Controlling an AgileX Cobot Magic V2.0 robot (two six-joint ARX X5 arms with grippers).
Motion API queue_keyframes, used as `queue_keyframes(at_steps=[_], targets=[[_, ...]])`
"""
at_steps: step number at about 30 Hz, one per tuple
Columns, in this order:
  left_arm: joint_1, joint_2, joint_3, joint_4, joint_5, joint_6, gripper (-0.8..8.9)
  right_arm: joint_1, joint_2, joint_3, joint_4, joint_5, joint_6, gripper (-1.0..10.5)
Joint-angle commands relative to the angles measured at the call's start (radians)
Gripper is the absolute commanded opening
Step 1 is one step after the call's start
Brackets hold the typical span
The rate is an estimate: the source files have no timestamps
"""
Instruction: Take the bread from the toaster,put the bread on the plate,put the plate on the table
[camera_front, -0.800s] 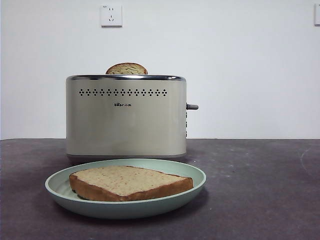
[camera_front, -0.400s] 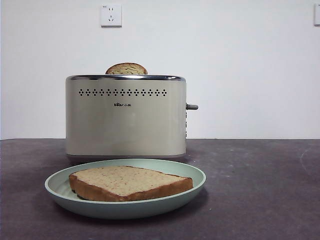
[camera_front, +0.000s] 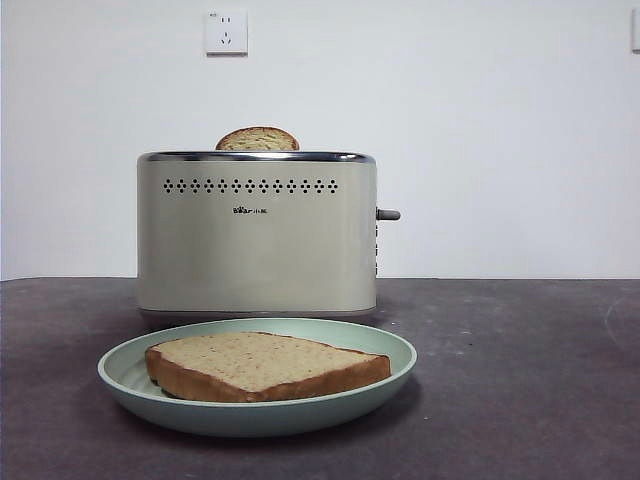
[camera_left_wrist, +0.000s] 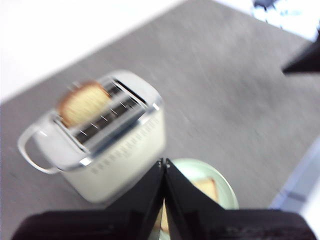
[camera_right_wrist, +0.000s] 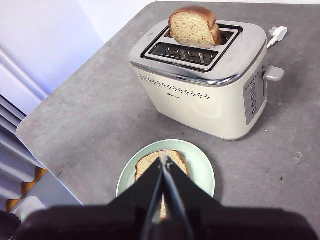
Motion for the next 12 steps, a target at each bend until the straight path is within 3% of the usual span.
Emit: queue_keyframes(at_steps=[1,8,12], targets=[[0.045,-0.06,-0.139,0.177,-0.001,-0.015,-0.04,0.001,-0.002,-0.006,0.006,0.001,-0.008,0.0],[0.14,-0.294,-0.659,0.792,-0.002,-0.04,-0.04,0.001,-0.002,-0.006,0.006,0.001,-0.008,0.0],[0.224,-0.409,-0.906,0.976,-0.002,-0.042,-0.04,0.001,-0.002,-0.006,0.006,0.001,-0.008,0.0]])
